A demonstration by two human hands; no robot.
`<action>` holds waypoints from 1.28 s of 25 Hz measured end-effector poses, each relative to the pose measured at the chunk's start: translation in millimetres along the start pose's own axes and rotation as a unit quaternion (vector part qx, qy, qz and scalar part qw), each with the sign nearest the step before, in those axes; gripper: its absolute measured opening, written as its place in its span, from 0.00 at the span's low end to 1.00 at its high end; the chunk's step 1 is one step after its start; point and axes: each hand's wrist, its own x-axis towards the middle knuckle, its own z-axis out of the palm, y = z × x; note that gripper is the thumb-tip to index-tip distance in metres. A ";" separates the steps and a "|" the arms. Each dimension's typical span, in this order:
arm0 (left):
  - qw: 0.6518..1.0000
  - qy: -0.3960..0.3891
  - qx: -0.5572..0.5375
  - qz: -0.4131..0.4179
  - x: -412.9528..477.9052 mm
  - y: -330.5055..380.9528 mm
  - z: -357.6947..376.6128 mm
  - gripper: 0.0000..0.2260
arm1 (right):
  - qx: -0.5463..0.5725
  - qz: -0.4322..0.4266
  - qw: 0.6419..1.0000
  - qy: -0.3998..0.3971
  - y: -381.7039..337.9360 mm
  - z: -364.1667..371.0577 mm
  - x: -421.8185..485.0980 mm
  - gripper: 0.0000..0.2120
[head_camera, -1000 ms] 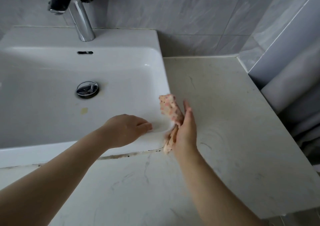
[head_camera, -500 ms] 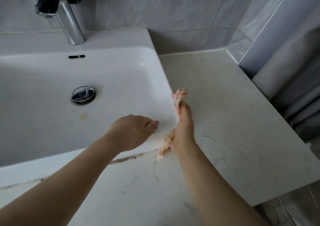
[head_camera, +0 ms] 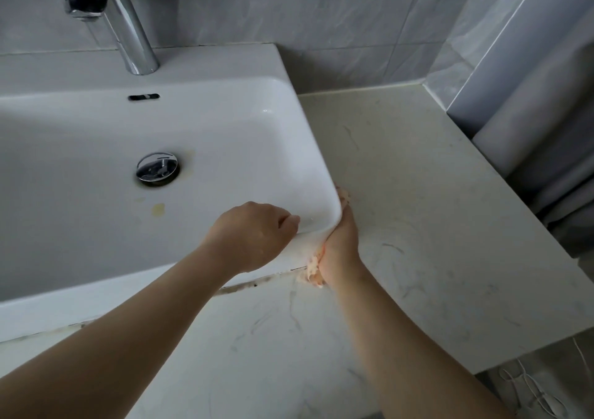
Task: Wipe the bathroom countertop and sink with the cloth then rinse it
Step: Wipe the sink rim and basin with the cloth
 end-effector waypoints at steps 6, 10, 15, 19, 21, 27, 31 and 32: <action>1.000 0.027 0.006 -0.009 -0.9 0.9 0.9 0.20 | 0.078 0.025 0.997 -0.006 28.1 12.6 -25.1 0.30; 0.999 0.028 0.008 -0.040 -1.3 2.3 -0.8 0.20 | 0.046 -0.049 0.997 -0.048 -6.9 9.8 5.7 0.18; 0.996 0.050 0.023 -0.070 -4.7 7.4 -1.1 0.20 | -0.137 -0.158 0.977 -0.034 34.9 -4.1 -36.5 0.17; 0.989 0.120 0.047 -0.072 -22.5 -1.2 3.5 0.22 | -0.296 -0.353 0.877 -0.138 8.5 -17.6 0.8 0.14; 0.982 0.170 0.071 -0.044 -43.2 -16.6 8.2 0.22 | -0.410 -0.449 0.779 -0.154 -0.8 -27.0 12.7 0.15; 0.967 0.233 0.104 0.022 -83.7 -68.1 7.3 0.21 | -0.582 -0.637 0.501 -0.067 -0.9 -35.5 1.3 0.24; 0.961 0.250 0.103 0.064 -85.1 -73.3 4.9 0.18 | -0.635 -0.649 0.415 -0.069 41.1 13.4 -35.3 0.19; 0.959 0.257 0.098 0.068 -86.0 -75.0 4.5 0.17 | -0.637 -0.655 0.396 -0.088 43.5 18.7 -38.1 0.19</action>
